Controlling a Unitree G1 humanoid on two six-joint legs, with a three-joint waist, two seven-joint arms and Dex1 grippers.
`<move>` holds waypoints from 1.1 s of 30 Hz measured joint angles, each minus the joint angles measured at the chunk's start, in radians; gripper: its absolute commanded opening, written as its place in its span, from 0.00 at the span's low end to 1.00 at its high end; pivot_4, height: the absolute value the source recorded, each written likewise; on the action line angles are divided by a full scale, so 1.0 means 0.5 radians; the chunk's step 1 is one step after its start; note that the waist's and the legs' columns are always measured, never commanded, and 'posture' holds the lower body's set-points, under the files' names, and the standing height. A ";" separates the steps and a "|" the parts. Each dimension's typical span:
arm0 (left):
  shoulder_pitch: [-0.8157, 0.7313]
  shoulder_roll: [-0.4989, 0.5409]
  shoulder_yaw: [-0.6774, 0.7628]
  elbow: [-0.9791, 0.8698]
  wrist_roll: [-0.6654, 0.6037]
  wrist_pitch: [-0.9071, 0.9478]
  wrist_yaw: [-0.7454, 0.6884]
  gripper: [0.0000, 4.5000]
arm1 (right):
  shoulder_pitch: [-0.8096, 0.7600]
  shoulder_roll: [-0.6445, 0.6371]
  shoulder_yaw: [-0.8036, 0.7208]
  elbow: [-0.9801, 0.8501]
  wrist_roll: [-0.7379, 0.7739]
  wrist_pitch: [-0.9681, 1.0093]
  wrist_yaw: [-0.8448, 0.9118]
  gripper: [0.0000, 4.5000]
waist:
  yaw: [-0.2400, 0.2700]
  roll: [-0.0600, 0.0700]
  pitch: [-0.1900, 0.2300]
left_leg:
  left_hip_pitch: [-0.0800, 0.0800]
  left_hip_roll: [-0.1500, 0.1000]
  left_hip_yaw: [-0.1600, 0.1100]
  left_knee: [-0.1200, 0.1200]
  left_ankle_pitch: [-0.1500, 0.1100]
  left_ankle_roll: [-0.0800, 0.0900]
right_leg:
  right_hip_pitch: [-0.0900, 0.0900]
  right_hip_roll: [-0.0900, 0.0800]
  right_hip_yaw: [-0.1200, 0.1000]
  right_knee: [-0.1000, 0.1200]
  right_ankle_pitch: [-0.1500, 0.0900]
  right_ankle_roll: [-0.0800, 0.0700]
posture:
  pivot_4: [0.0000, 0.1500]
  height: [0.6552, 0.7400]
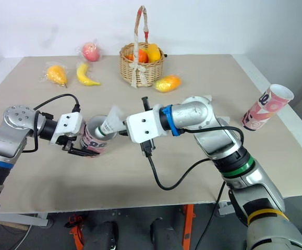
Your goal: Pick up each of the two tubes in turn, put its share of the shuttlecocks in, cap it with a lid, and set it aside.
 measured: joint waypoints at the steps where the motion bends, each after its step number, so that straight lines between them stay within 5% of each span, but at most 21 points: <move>1: 0.000 -0.002 0.000 0.000 -0.003 0.013 -0.003 0.71 | -0.002 0.009 0.001 0.022 -0.009 -0.003 0.008 0.56 | 0.000 0.000 0.000 | -0.001 0.000 0.000 0.000 0.000 0.000 | 0.000 0.000 0.000 0.000 0.000 -0.001 | 1.00 1.00; 4: 0.000 -0.002 0.000 -0.002 -0.012 0.051 -0.027 0.71 | -0.002 0.012 -0.002 0.036 0.028 0.023 0.082 0.87 | 0.001 0.000 0.000 | -0.002 -0.001 0.000 0.000 0.000 0.000 | 0.000 -0.001 0.000 0.000 -0.001 -0.001 | 1.00 1.00; 23: 0.001 -0.045 0.000 -0.010 -0.031 0.091 -0.044 0.71 | 0.055 -0.092 -0.405 -0.038 0.423 0.422 0.099 0.87 | 0.003 0.000 0.000 | -0.001 -0.002 -0.001 0.001 0.000 0.000 | 0.001 -0.001 0.000 0.002 -0.001 0.000 | 1.00 1.00; 33: 0.071 0.012 0.007 -0.113 -0.060 0.208 -0.041 0.71 | 0.647 -0.304 -1.194 -0.006 0.422 1.001 -0.671 0.87 | 0.005 0.000 -0.001 | -0.001 -0.006 -0.002 -0.002 -0.001 0.001 | 0.001 -0.002 0.005 0.002 -0.005 0.003 | 1.00 1.00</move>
